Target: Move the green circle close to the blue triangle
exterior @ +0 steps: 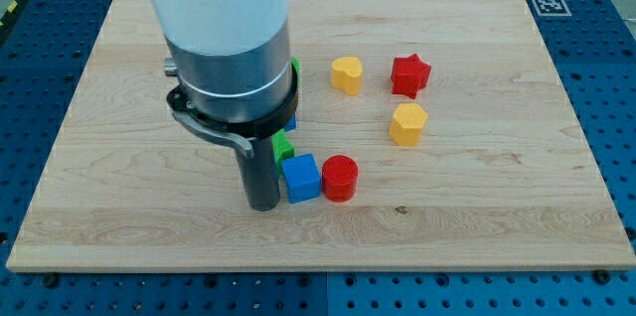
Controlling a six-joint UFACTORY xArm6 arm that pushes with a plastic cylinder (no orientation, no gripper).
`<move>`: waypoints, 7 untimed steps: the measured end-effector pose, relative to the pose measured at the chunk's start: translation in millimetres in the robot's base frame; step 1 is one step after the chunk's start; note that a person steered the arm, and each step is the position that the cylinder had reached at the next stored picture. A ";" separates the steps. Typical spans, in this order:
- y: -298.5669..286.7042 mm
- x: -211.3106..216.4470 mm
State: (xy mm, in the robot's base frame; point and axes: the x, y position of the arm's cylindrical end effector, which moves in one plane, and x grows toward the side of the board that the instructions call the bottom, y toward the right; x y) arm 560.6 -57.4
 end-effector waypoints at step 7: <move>-95.7 -97.7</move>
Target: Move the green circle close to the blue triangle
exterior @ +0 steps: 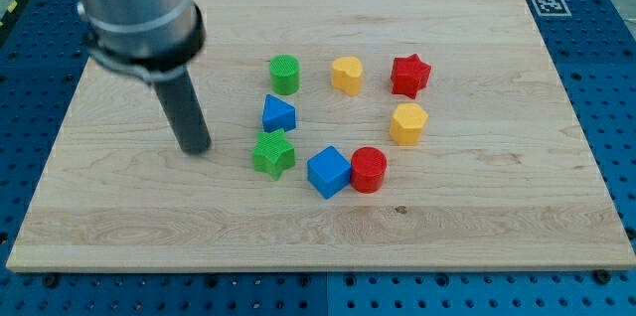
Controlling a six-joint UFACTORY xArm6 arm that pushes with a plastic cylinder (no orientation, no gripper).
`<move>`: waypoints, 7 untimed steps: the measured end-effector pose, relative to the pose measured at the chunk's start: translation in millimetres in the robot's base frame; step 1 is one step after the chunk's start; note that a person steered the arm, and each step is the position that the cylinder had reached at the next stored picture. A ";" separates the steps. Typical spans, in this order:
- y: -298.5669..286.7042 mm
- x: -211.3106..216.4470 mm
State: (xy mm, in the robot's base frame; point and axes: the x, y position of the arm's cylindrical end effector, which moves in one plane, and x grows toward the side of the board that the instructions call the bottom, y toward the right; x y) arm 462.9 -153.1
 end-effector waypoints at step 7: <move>97.0 -95.7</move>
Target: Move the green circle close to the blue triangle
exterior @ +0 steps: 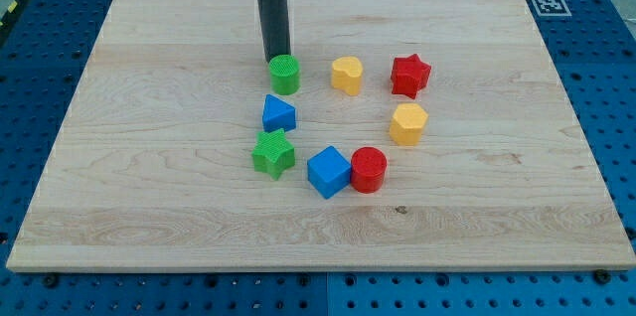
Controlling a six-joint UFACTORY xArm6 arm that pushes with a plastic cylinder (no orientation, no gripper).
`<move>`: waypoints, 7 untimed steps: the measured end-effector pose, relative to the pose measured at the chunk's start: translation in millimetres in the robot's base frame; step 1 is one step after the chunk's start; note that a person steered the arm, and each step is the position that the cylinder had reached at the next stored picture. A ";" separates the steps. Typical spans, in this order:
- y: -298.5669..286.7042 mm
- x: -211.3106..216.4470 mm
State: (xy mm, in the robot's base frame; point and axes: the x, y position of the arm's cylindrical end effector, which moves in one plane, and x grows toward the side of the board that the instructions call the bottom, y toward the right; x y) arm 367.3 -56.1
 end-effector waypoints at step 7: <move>40.5 24.3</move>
